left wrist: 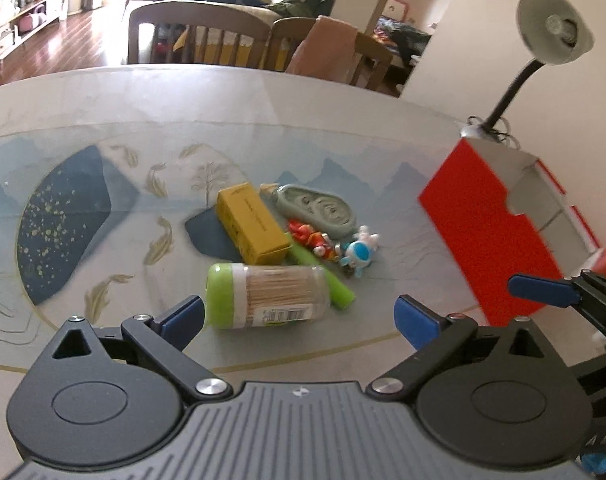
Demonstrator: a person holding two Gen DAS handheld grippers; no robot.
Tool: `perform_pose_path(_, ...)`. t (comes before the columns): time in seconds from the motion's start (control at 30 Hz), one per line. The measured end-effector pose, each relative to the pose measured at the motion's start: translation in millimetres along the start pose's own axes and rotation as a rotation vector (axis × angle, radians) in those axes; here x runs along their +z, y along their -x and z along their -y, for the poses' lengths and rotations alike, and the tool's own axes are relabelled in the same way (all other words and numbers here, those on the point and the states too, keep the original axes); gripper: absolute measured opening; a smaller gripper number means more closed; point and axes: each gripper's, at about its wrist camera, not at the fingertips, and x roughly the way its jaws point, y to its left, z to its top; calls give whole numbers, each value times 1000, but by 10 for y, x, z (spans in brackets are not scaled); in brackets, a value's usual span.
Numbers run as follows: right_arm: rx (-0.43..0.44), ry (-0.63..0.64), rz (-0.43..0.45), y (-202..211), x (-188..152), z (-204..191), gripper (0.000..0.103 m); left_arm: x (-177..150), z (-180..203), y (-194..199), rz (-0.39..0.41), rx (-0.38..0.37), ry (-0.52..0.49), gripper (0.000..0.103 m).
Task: Organize rigid objects
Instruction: 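Withdraw both tools from the shoebox back toward the remaining items, then grasp the green-capped toothpick jar with the left tool while the right tool grasps the green stick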
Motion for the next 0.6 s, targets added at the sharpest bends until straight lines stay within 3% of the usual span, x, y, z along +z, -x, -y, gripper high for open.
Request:
perform_pose_path(0.23, 23, 42, -50, -353, -70, 34, 77, -20, -43, -244, 7, 49, 25, 102)
perform_pose_path(0.6, 72, 77, -53, -714, -63, -37, 58, -50, -22, -449, 27, 110, 19, 102)
